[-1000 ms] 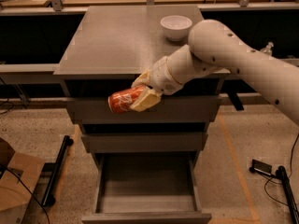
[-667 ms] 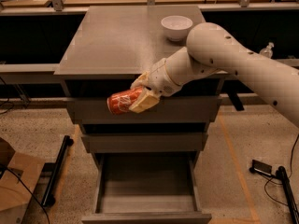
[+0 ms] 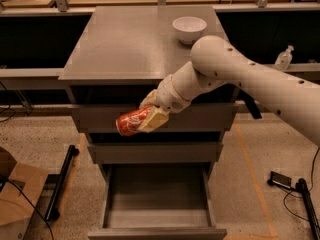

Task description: Place coke can into bottom drawer

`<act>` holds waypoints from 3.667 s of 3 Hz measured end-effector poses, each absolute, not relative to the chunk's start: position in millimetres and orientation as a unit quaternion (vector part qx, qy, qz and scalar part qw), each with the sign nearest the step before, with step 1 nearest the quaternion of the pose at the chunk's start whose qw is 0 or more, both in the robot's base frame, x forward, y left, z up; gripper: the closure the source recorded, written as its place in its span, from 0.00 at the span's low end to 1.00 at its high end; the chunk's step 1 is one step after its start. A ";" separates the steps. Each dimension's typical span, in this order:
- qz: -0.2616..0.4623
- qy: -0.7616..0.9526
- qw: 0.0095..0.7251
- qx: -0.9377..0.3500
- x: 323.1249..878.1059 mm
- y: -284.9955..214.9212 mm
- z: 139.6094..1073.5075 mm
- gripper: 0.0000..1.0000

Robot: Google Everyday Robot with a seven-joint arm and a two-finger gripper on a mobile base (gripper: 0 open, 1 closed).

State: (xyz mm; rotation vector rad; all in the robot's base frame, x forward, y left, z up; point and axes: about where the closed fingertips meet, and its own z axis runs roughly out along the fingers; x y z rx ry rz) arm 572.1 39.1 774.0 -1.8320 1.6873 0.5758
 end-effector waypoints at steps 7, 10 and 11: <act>0.337 0.639 0.349 -0.597 561.4 34.4 524.5 1.00; 0.375 0.650 0.374 -0.545 568.1 43.0 371.0 1.00; 0.381 0.652 0.371 -0.541 563.3 45.5 361.2 1.00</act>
Offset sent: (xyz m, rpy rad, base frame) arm -0.0173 -0.0132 -0.1312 0.2631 -0.0018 -0.0052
